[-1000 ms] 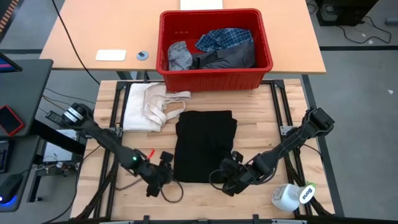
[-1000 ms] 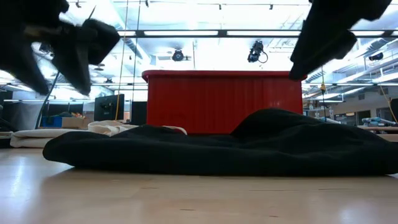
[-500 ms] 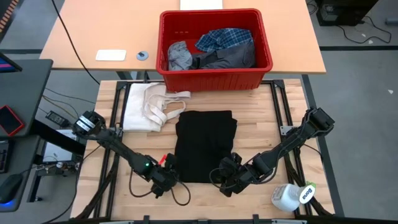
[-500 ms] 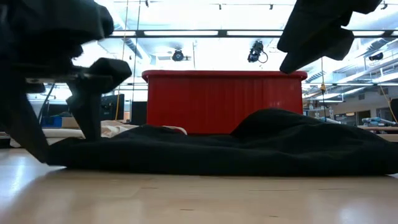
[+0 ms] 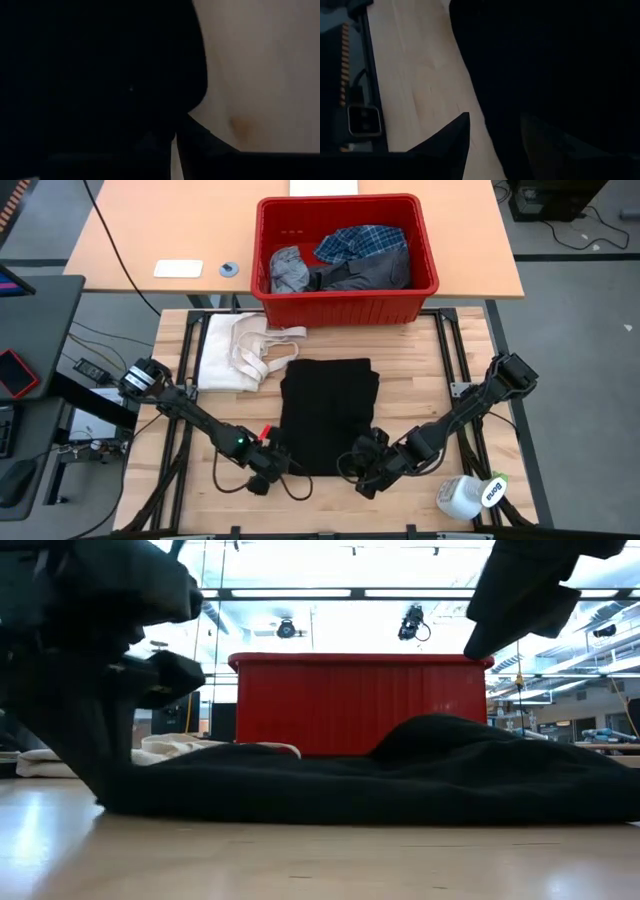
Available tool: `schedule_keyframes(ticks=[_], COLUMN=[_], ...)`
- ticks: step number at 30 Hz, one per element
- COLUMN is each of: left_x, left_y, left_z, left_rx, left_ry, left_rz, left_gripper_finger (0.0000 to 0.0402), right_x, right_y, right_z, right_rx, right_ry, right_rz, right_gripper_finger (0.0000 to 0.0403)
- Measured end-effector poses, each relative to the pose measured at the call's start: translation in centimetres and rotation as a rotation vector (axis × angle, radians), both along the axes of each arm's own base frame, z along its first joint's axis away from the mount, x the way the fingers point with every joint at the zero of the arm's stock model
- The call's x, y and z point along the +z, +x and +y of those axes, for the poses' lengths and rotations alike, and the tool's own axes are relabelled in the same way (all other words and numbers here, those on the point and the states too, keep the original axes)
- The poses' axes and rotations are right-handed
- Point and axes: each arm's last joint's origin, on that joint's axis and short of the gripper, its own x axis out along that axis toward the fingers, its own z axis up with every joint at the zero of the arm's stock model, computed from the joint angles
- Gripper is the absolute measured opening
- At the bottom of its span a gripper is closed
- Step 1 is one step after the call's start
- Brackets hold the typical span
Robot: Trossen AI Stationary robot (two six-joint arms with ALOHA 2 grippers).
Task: Fold Laundry from Bin
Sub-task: Fold the black shirt
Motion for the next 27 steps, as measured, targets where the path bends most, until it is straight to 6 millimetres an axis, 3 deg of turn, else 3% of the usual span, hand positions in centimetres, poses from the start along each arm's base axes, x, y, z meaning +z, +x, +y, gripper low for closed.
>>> schedule_keyframes(ticks=[7,14,27], left_x=[2.1,3.0,2.9], left_y=[1.0,1.4,1.4], left_z=[-1.7,-2.1,-2.0], left_rx=[0.132,0.275,0.375], left_ry=[-0.285,-0.384,-0.420], left_rz=[0.021,0.032,0.055], left_gripper_finger=[0.0009,0.0007,0.0009], right_x=[-1.3,-3.2,-6.3], right_y=[-1.9,-3.2,-4.5], right_z=[1.0,1.2,0.3], right_rx=[0.163,0.371,0.544], right_ry=[-0.189,-0.248,-0.297], right_rz=[0.028,0.088,0.087], right_gripper_finger=[0.0183,0.0193,0.0237])
